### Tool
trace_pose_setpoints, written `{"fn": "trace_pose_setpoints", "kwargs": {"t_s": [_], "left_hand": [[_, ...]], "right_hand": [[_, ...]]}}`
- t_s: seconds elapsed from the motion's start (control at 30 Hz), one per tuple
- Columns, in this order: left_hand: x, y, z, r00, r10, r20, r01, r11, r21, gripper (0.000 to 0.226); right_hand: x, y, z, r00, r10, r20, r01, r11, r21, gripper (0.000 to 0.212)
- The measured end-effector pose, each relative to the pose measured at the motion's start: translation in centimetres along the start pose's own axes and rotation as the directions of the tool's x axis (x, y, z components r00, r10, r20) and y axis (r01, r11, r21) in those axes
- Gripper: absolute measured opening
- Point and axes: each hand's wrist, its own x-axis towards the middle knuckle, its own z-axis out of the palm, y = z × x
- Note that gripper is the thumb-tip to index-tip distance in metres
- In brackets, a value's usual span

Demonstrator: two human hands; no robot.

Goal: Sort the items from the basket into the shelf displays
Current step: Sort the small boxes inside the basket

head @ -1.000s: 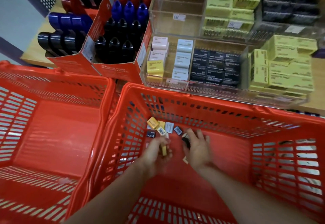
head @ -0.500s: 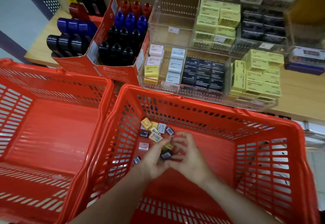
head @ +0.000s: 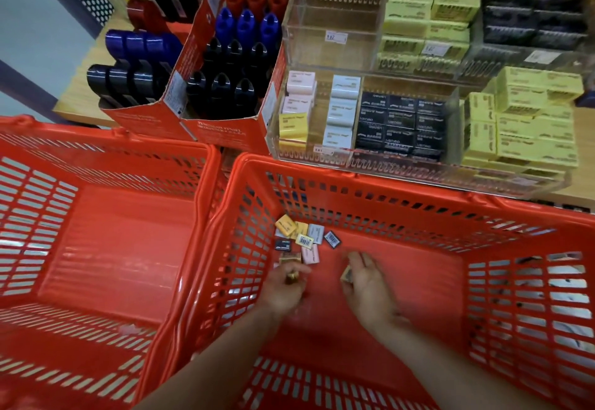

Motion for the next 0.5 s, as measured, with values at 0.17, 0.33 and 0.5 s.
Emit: {"fn": "trace_pose_setpoints", "kwargs": {"t_s": [0.17,0.33,0.5], "left_hand": [[0.4,-0.9,-0.6,0.991,0.116,-0.065,-0.105,0.983,0.148,0.016],[0.2,-1.1,-0.8,0.982,0.145,-0.118,-0.131,0.984,0.118,0.035],[0.5,-0.1,-0.8,0.980,0.146,-0.132,-0.085,0.919,0.384,0.069]], "right_hand": [[3.4,-1.7,-1.3,0.986,-0.165,0.036,0.168,0.969,-0.182,0.054],[4.6,-2.8,0.0,0.994,-0.102,0.045,0.111,0.931,-0.348,0.057],[4.1,-1.5,0.1,0.998,-0.056,0.029,0.061,0.964,-0.257,0.041]]}}
